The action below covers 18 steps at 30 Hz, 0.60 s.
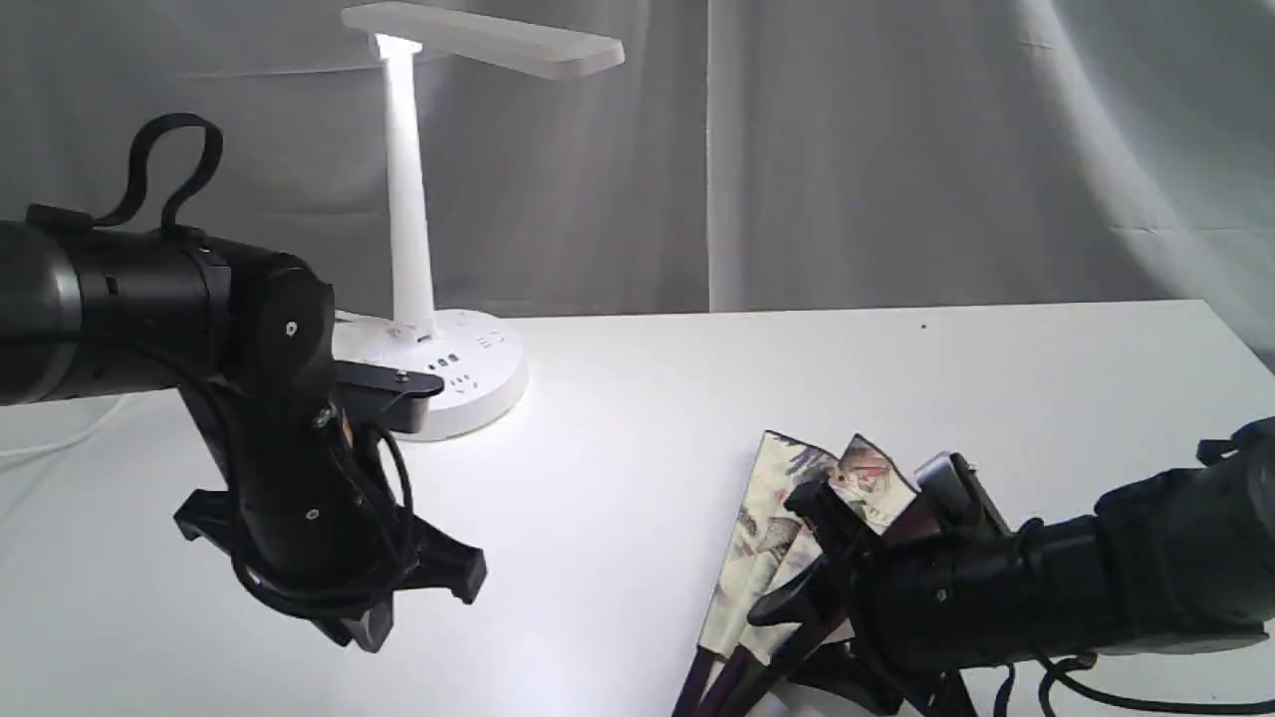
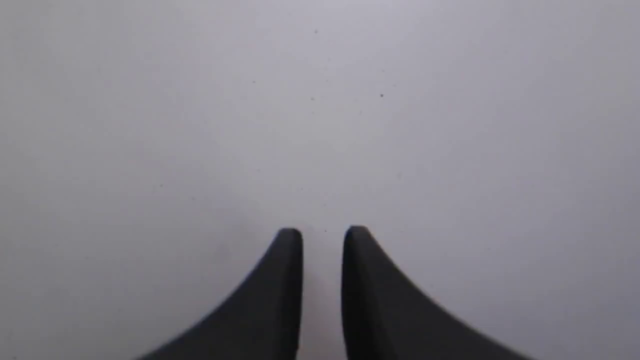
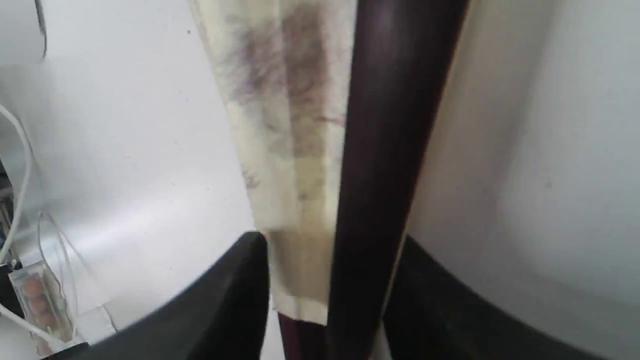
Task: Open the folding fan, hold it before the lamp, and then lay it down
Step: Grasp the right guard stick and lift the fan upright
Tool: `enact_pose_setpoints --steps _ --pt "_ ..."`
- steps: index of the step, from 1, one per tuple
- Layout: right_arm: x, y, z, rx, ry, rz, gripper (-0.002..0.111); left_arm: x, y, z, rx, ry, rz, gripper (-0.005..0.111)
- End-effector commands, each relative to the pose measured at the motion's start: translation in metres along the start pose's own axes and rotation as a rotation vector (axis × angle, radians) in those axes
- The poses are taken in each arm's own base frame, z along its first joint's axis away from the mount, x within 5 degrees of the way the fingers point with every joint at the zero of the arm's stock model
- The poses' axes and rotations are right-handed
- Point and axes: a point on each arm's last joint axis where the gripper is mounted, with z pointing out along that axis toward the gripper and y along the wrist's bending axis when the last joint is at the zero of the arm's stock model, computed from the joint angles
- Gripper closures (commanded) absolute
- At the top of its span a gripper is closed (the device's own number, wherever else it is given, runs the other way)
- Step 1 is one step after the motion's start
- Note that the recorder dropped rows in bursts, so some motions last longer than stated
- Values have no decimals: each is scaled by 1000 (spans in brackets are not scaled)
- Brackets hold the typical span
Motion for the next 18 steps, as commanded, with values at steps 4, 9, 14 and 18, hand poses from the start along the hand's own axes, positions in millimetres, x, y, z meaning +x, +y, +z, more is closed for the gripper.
enact_pose_setpoints --steps 4,9,14,18 --pt "0 -11 4 68 -16 -47 83 1 1 -3 1 -13 -8 95" --pt "0 -10 4 59 -6 -65 102 1 1 -3 1 -13 -4 95" --pt "1 -10 4 54 -1 -69 108 1 1 -3 1 -13 -4 95" --pt "4 -7 3 26 27 -85 108 1 1 -3 -1 -14 -2 95"
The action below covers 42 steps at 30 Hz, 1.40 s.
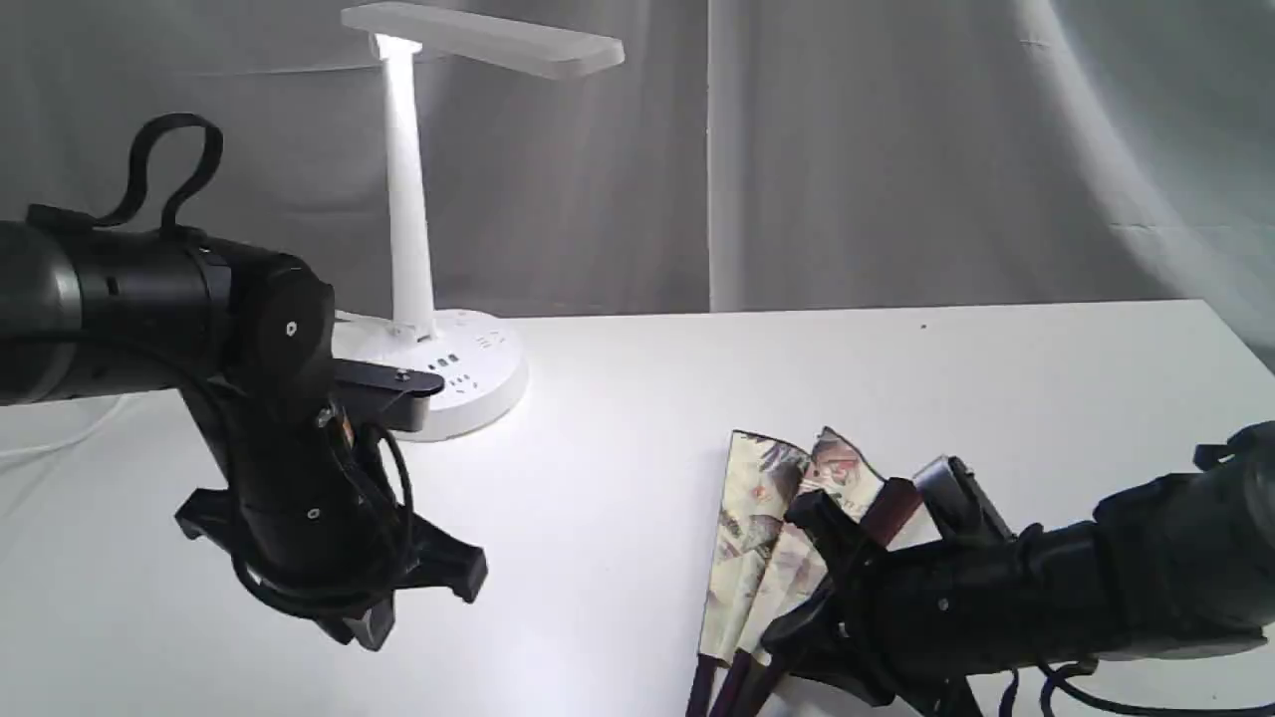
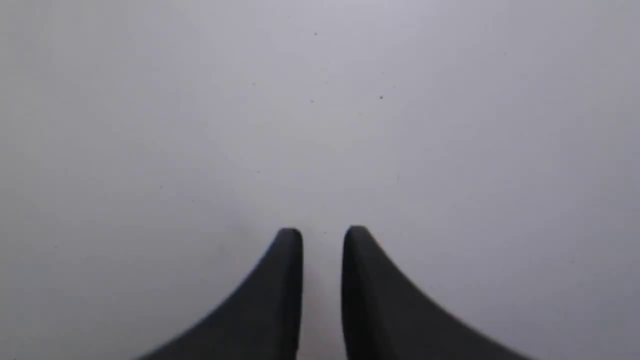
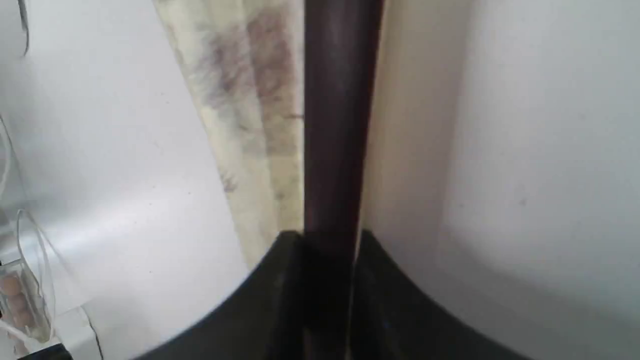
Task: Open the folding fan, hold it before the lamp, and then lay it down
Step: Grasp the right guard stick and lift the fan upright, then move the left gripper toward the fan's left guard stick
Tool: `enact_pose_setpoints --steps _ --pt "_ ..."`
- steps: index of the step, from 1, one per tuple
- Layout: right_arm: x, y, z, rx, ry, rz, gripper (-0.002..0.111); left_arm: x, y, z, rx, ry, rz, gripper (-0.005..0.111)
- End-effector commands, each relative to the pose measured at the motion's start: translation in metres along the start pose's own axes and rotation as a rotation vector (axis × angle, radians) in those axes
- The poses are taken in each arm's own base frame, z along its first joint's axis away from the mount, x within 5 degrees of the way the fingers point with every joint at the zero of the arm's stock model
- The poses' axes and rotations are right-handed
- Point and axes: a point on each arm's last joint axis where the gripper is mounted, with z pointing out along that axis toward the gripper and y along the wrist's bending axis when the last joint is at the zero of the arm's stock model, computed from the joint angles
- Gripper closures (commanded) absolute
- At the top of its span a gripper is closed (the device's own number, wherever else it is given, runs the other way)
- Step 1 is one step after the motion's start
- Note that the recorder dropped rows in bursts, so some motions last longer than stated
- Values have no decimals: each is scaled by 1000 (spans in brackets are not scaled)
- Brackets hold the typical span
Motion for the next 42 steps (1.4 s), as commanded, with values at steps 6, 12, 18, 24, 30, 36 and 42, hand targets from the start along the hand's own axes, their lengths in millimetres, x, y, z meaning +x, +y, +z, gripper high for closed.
enact_pose_setpoints --steps 6,12,18,24,30,36,42 --pt "9 3 1 -61 83 -112 108 -1 1 -3 1 -33 -2 95" --pt "11 5 0 -88 102 -163 108 -1 0 -3 2 -36 -2 95" --pt "15 12 -1 -169 147 -261 108 -1 0 -3 2 -35 1 95" --pt "15 22 -6 -277 180 -358 108 -1 0 -3 2 -35 1 95" --pt "3 26 -23 -428 200 -355 108 -3 0 -3 3 -50 2 95" --pt "-4 26 -37 -541 202 -385 108 -8 0 -3 12 -109 1 95" --pt "-8 24 -39 -542 186 -397 108 -13 -3 -4 42 -161 -20 95"
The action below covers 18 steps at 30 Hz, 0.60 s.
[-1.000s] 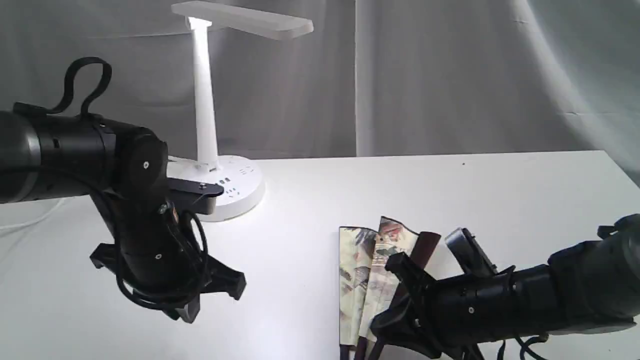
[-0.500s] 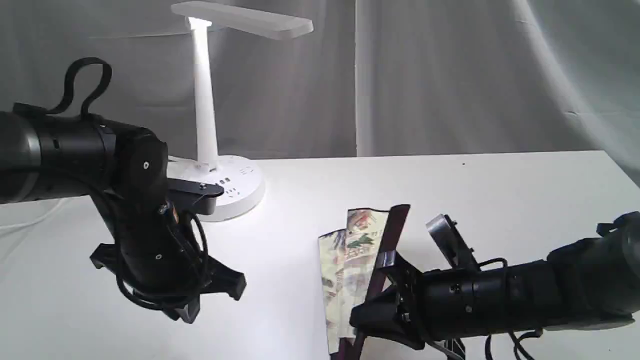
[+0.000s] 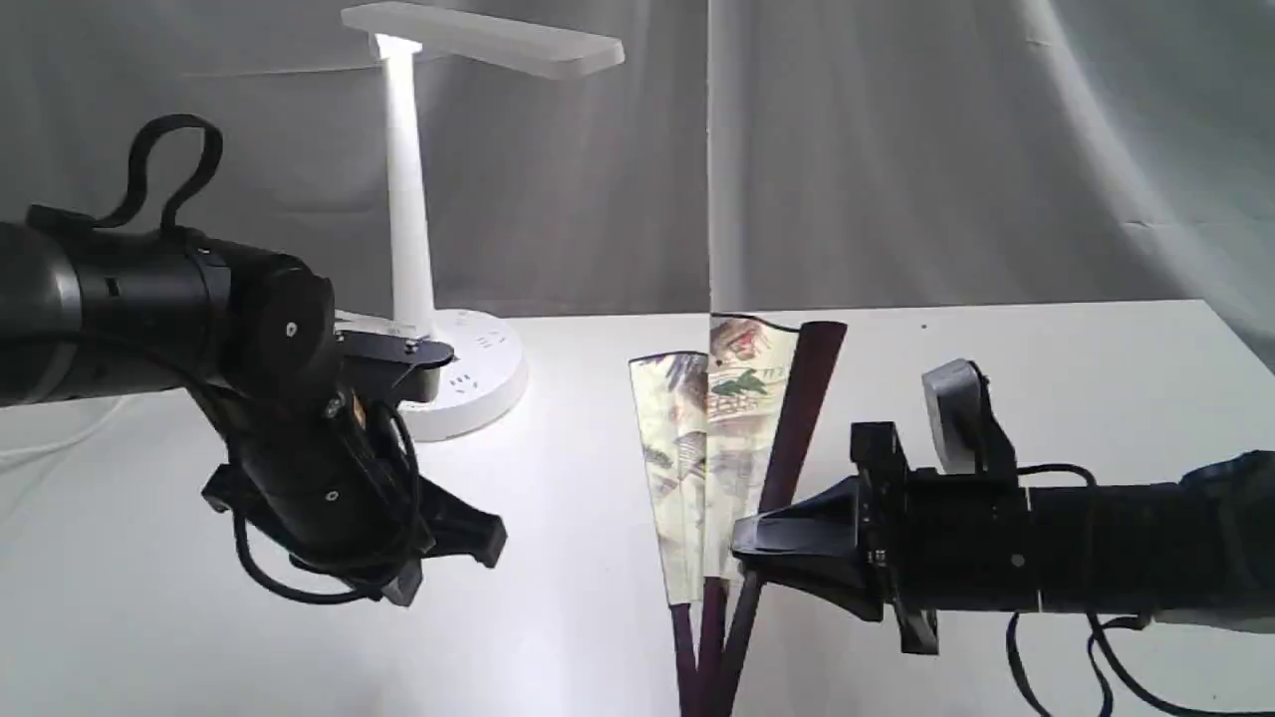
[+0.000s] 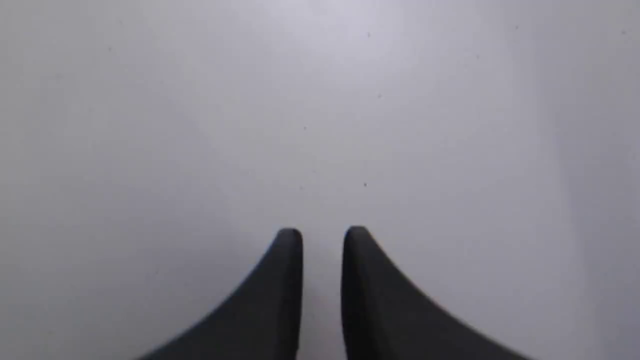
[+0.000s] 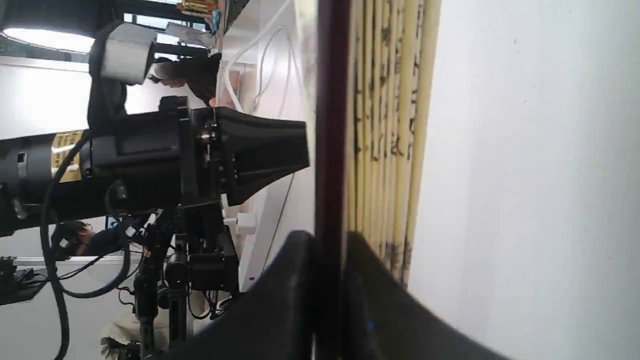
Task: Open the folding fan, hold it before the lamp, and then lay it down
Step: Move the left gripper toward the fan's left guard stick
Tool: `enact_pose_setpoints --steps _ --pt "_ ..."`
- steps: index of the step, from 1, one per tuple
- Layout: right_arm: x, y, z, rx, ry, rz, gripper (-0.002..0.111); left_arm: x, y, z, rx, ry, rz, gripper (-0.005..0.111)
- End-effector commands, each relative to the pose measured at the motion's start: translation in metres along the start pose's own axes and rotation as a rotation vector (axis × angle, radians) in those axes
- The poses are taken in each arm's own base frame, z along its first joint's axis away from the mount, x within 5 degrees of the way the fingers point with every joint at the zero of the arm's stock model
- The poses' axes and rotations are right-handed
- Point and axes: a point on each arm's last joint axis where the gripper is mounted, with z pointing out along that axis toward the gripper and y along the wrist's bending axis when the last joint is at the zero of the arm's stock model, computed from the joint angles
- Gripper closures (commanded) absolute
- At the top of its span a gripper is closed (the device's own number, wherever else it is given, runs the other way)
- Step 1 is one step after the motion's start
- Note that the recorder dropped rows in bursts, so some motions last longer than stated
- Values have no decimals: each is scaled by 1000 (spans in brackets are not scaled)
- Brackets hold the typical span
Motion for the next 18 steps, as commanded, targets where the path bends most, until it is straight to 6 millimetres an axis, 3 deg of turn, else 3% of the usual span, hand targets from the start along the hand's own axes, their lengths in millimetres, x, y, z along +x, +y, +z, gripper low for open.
enact_pose_setpoints --steps 1,10,15,18 --pt "-1 3 -2 -30 2 -41 108 -3 -2 -3 28 -41 -24 95" --pt "-1 3 -2 -30 2 -47 108 -13 -9 -9 104 -114 -55 95" --pt "-1 3 -2 -30 2 -47 108 -21 -10 -30 103 -199 16 95" --pt "-1 3 -2 -30 2 -52 108 -22 -11 -55 121 -297 38 96"
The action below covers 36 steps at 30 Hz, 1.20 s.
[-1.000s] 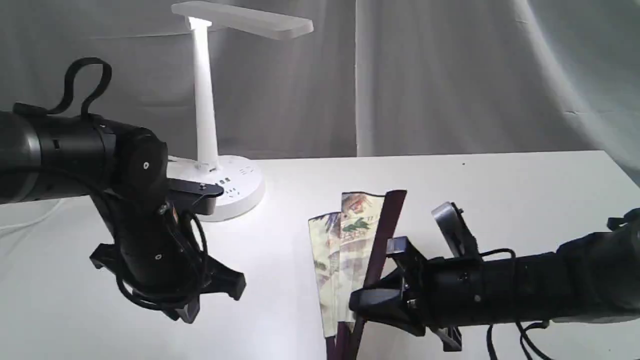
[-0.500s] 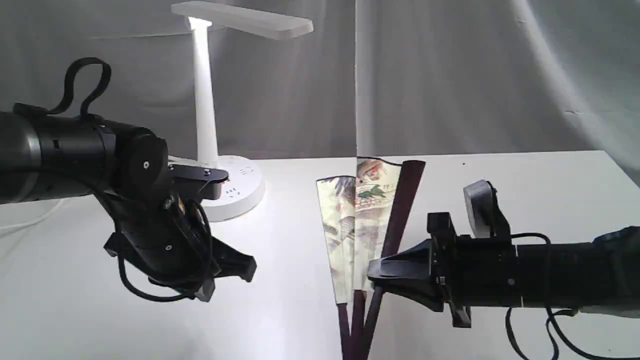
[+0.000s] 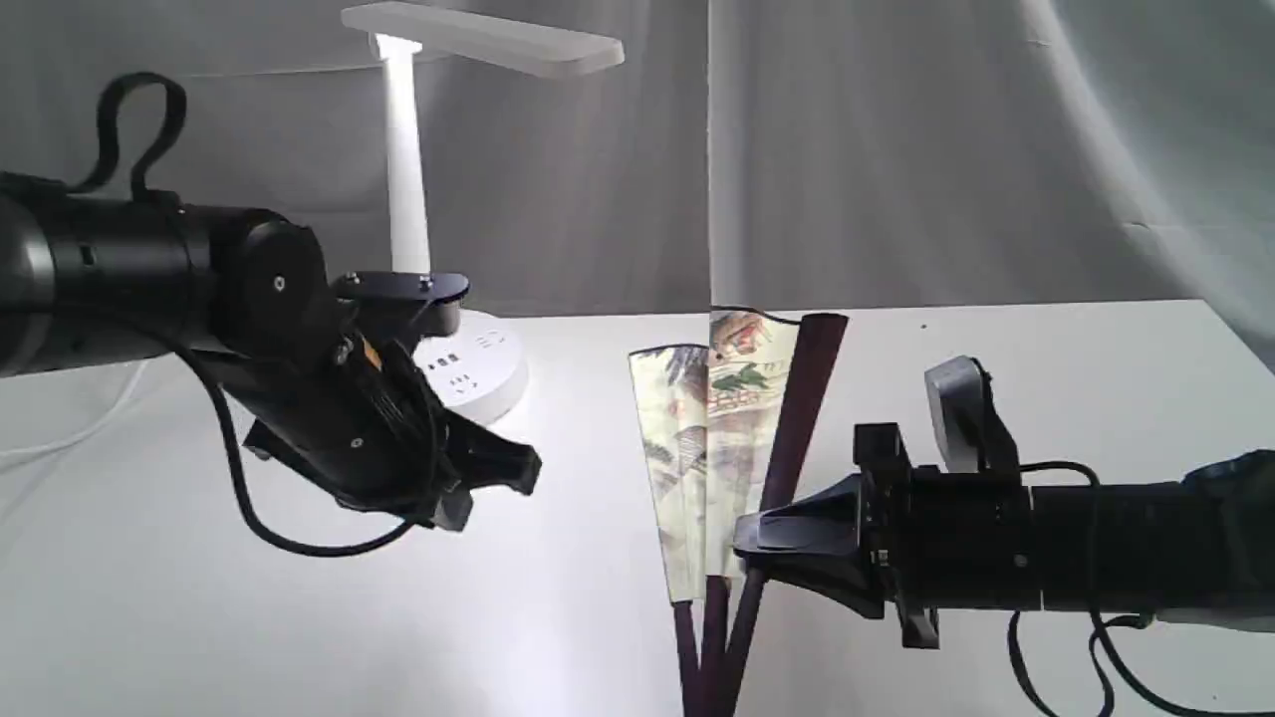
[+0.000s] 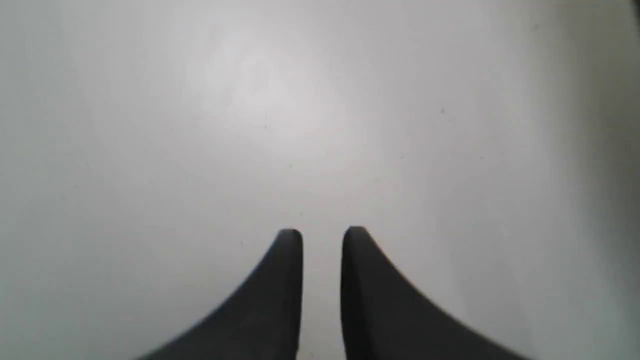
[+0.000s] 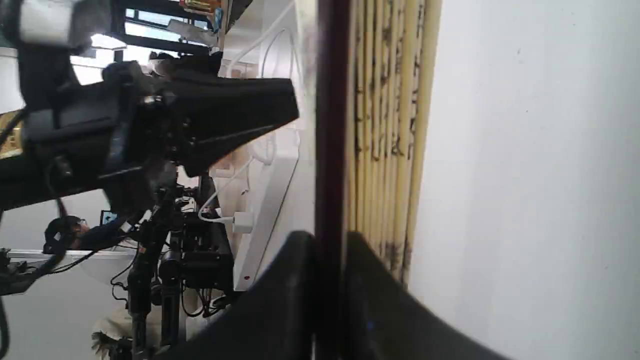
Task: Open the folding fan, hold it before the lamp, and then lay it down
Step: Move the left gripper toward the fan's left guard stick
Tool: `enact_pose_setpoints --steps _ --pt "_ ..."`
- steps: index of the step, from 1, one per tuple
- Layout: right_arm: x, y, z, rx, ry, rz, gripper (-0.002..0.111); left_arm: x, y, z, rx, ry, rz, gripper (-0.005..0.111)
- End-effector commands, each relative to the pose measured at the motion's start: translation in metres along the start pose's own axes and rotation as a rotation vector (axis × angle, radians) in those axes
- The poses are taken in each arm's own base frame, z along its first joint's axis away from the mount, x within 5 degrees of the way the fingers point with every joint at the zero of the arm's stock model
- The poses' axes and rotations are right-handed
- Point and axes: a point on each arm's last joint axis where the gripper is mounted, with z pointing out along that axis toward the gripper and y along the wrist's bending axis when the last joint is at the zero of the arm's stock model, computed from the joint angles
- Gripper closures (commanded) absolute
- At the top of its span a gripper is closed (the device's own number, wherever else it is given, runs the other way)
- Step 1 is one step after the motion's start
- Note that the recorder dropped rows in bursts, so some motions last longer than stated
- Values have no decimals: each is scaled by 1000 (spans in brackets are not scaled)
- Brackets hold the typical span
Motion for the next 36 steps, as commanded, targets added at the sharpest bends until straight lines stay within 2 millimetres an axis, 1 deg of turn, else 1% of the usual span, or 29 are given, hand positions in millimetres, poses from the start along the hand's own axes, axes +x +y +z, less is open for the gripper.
enact_pose_setpoints --steps 1,2,6,9,11,13,17,21,22,25,26,29,30,32,35,36 --pt "-1 2 -1 -25 2 -20 108 -10 -7 -35 49 -153 22 98" --pt "-1 2 -1 -25 2 -20 108 -9 -10 -43 85 -197 5 100" --pt "0 2 -1 -22 10 -24 108 -3 -11 -60 114 -345 15 101" --pt "1 2 -1 -17 26 -30 108 9 -7 -65 86 -425 36 101" --pt "1 2 -1 -17 26 -30 108 19 -3 -63 62 -464 26 101" --pt "1 2 -1 -17 26 -30 108 25 1 -63 42 -503 18 101" --pt "2 2 -1 -16 31 -34 108 36 5 -51 39 -493 -44 101" --pt "4 1 -1 -8 58 -45 108 39 6 -35 57 -446 -126 100" --pt "5 1 -1 -6 63 -47 108 39 6 -31 62 -438 -155 99" --pt "6 0 -1 -2 81 -54 108 37 6 -22 80 -423 -230 86" --pt "7 0 -1 -1 86 -56 108 35 6 -19 89 -410 -250 78" --pt "7 0 -1 1 90 -57 108 30 1 -11 138 -351 -314 61" --pt "7 0 -1 1 90 -55 108 29 -2 -7 162 -316 -329 59" --pt "7 0 -1 1 90 -55 108 24 -7 2 211 -260 -371 59" --pt "7 0 -1 1 90 -51 108 18 -12 16 272 -210 -388 59" --pt "7 0 -1 1 90 -46 108 16 -14 18 289 -206 -395 59"
